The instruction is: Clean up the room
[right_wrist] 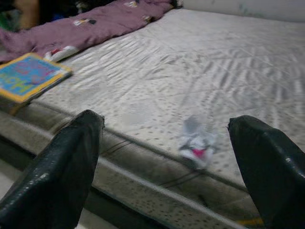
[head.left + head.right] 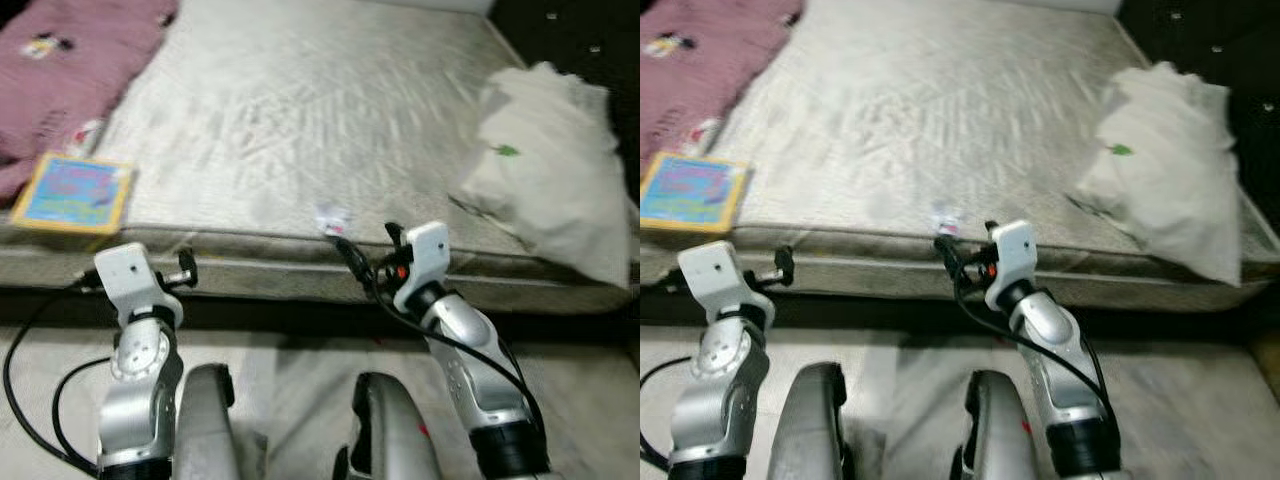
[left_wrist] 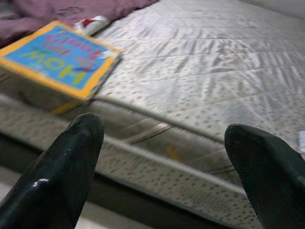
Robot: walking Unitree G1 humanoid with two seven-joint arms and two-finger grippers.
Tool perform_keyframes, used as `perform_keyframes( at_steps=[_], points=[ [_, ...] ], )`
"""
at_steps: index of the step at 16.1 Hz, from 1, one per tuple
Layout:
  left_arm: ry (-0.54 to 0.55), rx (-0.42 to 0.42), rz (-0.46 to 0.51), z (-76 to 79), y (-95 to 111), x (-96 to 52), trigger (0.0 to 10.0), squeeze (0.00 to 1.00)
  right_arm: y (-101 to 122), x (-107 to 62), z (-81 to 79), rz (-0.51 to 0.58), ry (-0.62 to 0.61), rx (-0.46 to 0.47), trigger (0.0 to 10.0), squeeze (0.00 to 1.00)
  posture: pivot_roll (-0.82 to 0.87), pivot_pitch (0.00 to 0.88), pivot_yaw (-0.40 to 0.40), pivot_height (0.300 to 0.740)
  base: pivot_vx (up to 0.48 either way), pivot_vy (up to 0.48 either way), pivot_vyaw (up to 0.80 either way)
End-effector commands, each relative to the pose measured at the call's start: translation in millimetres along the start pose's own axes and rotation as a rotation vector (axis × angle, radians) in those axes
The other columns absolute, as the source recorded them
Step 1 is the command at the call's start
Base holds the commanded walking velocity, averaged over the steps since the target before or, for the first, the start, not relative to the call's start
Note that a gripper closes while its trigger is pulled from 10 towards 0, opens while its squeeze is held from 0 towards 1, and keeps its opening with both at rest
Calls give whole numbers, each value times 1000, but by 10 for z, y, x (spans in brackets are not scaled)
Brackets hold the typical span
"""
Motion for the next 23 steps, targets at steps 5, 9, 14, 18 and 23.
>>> perform_keyframes(
  at_steps=[5,9,14,18,23],
  points=[
    [-25,-12,8,82,28,-3,10000,0,10,-23,60,-2,-11,0,10000,0,56,48,-106,575,319,0,0],
    [-40,-16,12,109,38,0,10000,0,13,-19,75,-3,-17,8,10000,0,53,59,-106,575,154,0,0],
    [-55,-22,14,130,51,12,10000,0,21,-3,84,1,-21,13,10000,0,51,61,-104,575,427,0,0],
    [-49,-24,1,129,32,23,10000,0,28,6,87,2,-23,11,10000,0,51,60,-104,575,338,0,0],
    [-57,-21,-2,149,22,29,10000,0,25,11,87,1,-22,14,10000,0,51,60,-104,575,0,0,0]
  ],
)
Point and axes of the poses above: a point about 5 cm out from each wrist's last joint towards the gripper, its own x axis pointing out of the wrist towards the gripper, its own y axis along the axis of the wrist's last joint, z = x × y, the point moved 6 cm from there along x, pointing out of the wrist towards the gripper, and after that the axes turned 2 degrees about x, right-handed, at the moved point
